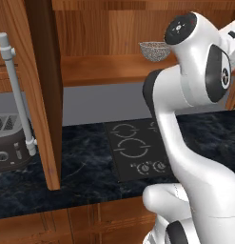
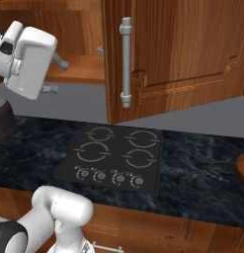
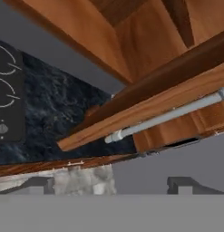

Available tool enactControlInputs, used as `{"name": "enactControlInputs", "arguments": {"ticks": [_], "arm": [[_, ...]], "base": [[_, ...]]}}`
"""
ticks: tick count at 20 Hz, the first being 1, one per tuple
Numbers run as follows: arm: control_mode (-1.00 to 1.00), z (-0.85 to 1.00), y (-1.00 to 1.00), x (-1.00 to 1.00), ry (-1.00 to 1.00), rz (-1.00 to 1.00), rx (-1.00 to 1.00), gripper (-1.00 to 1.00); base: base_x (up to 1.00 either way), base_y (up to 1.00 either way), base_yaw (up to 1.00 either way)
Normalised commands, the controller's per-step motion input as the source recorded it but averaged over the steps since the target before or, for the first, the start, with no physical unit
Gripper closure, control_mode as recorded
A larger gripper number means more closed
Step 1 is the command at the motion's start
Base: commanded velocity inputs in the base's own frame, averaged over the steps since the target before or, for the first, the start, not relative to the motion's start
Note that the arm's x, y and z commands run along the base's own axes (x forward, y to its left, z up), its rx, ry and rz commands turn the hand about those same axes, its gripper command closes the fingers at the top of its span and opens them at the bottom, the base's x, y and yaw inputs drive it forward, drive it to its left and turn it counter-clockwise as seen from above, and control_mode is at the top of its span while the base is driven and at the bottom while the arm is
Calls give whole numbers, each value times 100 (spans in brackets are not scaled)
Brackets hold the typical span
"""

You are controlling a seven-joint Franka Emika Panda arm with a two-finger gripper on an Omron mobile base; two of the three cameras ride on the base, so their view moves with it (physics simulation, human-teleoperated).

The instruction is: Open the cabinet and setup a tea strainer by placing it in the bowl upright.

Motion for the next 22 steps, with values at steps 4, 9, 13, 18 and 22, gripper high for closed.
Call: {"name": "enactControlInputs", "arguments": {"ticks": [4,9,13,18,22], "arm": [[-100,-43,0,72,37,0,-14,-100],[-100,-34,-6,73,31,0,-13,-100],[-100,-3,-39,39,22,0,-4,-100],[-100,0,-59,2,17,0,0,-100],[-100,0,-74,0,10,0,0,-100]], "base": [[0,0,0],[0,0,0],[0,0,0],[0,0,0],[0,0,0]]}}
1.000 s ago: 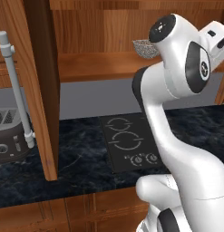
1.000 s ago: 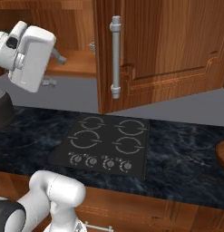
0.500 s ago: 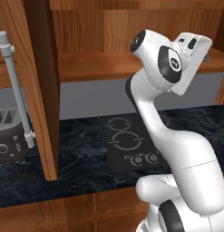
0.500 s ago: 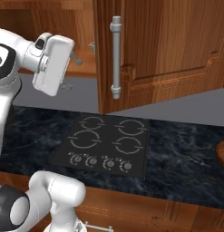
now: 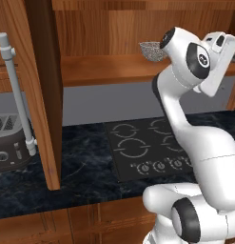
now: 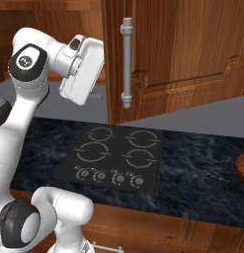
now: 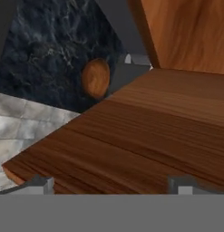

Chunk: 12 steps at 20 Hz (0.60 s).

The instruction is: Open the cabinet and setup a tea strainer by placing it in the bowl upright.

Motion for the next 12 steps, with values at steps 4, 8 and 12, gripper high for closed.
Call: {"name": "enactControlInputs", "arguments": {"ticks": [4,8,12], "arm": [[-100,0,-75,-12,6,0,-1,-100],[-100,0,-95,-40,2,0,0,-100],[-100,0,-100,-70,0,0,-1,-100]], "base": [[0,0,0],[0,0,0],[0,0,0]]}}
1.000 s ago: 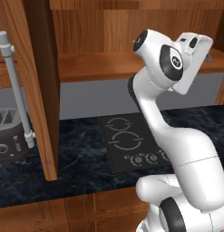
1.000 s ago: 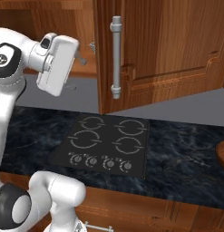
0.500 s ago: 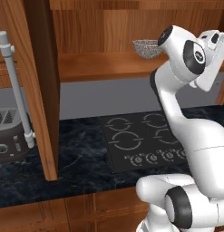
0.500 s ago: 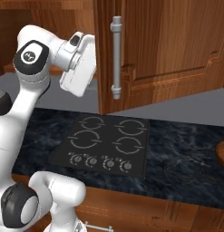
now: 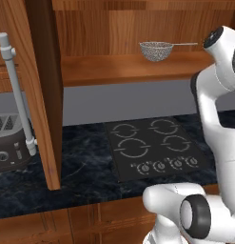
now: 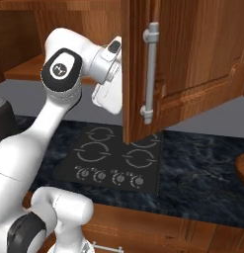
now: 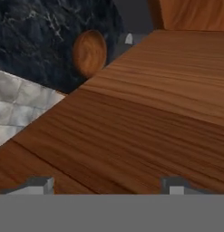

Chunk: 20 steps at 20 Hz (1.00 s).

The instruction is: Open the cabinet and setup a tea strainer by placing it in the bowl upright.

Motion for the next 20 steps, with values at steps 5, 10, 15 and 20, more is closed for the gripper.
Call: {"name": "enactControlInputs", "arguments": {"ticks": [5,10,15,20], "arm": [[-100,0,-100,-41,0,0,-1,-100],[-100,-6,-92,0,0,3,0,-100],[-100,-6,-73,0,0,8,0,-100],[-100,-3,-24,0,0,6,0,-100]], "base": [[0,0,0],[0,0,0],[0,0,0],[0,0,0]]}}
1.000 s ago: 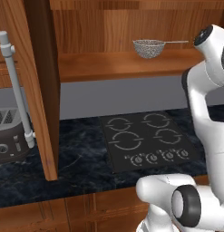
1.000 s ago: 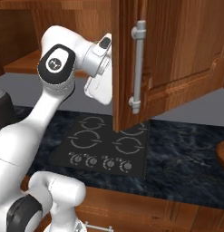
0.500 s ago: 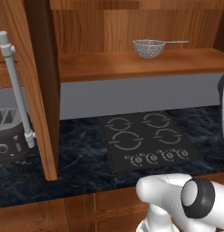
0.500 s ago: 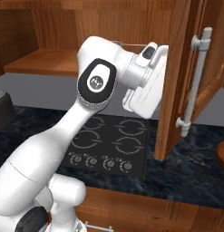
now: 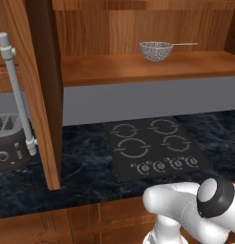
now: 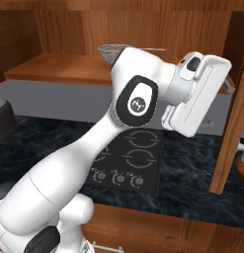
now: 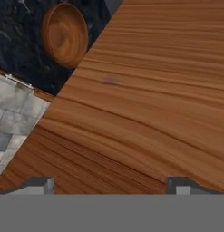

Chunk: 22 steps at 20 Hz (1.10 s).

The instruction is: Open the cabinet and setup a tea strainer by placing it in the bowl upright.

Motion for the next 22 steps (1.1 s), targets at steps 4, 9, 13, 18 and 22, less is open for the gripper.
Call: {"name": "enactControlInputs", "arguments": {"ticks": [4,9,13,18,22], "arm": [[-100,-6,24,0,0,1,0,-100],[-100,-14,85,0,0,1,1,-100],[-100,-15,90,7,-1,14,20,-100],[-100,-3,67,21,-8,21,32,-100],[-100,3,65,28,-19,18,30,-100]], "base": [[0,0,0],[0,0,0],[0,0,0],[0,0,0],[0,0,0]]}}
